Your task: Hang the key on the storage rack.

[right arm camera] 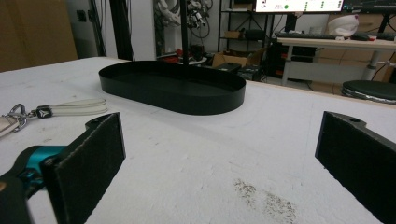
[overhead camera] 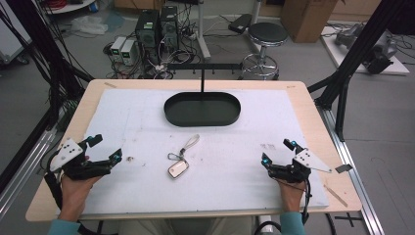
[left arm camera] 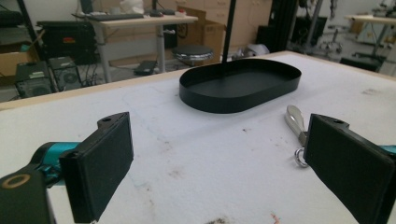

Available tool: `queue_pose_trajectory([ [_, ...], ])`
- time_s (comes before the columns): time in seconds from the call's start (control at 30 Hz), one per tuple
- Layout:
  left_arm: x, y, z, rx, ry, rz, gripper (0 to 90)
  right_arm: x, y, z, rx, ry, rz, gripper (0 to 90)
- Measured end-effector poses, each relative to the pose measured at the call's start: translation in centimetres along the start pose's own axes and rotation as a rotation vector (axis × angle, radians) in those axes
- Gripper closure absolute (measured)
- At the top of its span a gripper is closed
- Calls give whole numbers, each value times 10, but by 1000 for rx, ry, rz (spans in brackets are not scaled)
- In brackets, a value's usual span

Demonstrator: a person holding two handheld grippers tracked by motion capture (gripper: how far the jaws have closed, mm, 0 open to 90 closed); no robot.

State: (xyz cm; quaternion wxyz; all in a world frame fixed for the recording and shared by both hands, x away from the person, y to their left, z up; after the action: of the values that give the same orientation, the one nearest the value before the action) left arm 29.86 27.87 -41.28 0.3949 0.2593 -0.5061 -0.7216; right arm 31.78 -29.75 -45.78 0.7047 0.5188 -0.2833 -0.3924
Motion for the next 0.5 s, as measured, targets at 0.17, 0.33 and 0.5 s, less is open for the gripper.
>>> queue_pose_trajectory([
  [0.17, 5, 29, -8, -67, -33, -49, 88, 0, 0, 0, 1, 0, 5, 8],
  [0.33, 9, 47, -17, -121, -63, -73, 88, 0, 0, 0, 0, -1, 9, 9],
  [0.5, 15, 69, -31, -197, -93, -112, 88, 0, 0, 0, 0, -1, 9, 8],
])
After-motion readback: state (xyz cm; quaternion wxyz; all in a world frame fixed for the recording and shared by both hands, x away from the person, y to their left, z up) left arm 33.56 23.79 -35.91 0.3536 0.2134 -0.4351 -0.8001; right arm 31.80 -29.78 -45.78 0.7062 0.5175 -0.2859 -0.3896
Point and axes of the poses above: each handheld gripper's, and its own axes: z roughly backward along the jaws, y roughly out of its top, x roughly to its right, the point moved 3 cm from there along -z, roughly forward along the jaws, and after that the axes turned 11 degrees about -x, right-handed, at the moved point
